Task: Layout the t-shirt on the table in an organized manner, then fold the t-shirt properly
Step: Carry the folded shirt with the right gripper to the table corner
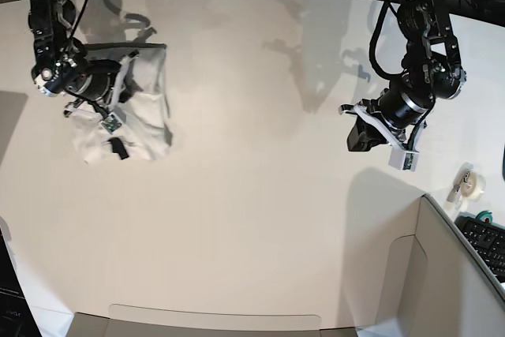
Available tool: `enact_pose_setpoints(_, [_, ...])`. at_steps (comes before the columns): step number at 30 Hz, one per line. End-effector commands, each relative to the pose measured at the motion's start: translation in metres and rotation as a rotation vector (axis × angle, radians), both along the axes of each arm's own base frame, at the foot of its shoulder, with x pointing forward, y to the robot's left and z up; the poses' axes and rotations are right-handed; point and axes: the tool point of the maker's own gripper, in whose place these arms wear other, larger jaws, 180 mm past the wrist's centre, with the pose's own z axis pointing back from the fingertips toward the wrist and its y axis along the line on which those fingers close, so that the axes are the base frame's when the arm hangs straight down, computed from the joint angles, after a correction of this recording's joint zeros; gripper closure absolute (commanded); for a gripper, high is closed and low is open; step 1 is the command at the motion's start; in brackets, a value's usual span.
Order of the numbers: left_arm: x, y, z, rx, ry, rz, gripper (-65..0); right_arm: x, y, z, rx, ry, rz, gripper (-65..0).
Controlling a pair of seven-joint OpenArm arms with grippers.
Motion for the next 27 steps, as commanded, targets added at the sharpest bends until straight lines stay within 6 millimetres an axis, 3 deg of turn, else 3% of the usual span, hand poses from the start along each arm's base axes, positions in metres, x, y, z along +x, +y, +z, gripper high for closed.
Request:
enact_pose_setpoints(1, [0.007,0.001,0.015,0.003,-0.057,0.000,-3.7,-0.022,-0.050,-0.008,-0.179,0.107,-0.049,0.0])
enact_pose_setpoints(7, [0.007,0.001,0.015,0.002,-0.057,0.000,-3.7,-0.035,-0.113,0.004,-0.306,0.146,-0.100,0.0])
enact_pose_setpoints(15, [0.007,0.001,0.015,0.000,-0.056,-0.001,-3.7,-0.048,-0.172,0.002,-0.381,0.184,-0.133,0.0])
enact_pose_setpoints(18, [0.005,0.001,0.013,0.000,-0.051,-0.001,-3.7,-0.045,-0.181,0.007,-0.401,0.182,-0.139,0.0])
enact_pose_setpoints(27, [0.003,-0.001,0.011,-0.003,-0.043,-0.002,-3.7,-0.023,-0.172,0.023,-0.388,0.107,-0.133,0.0])
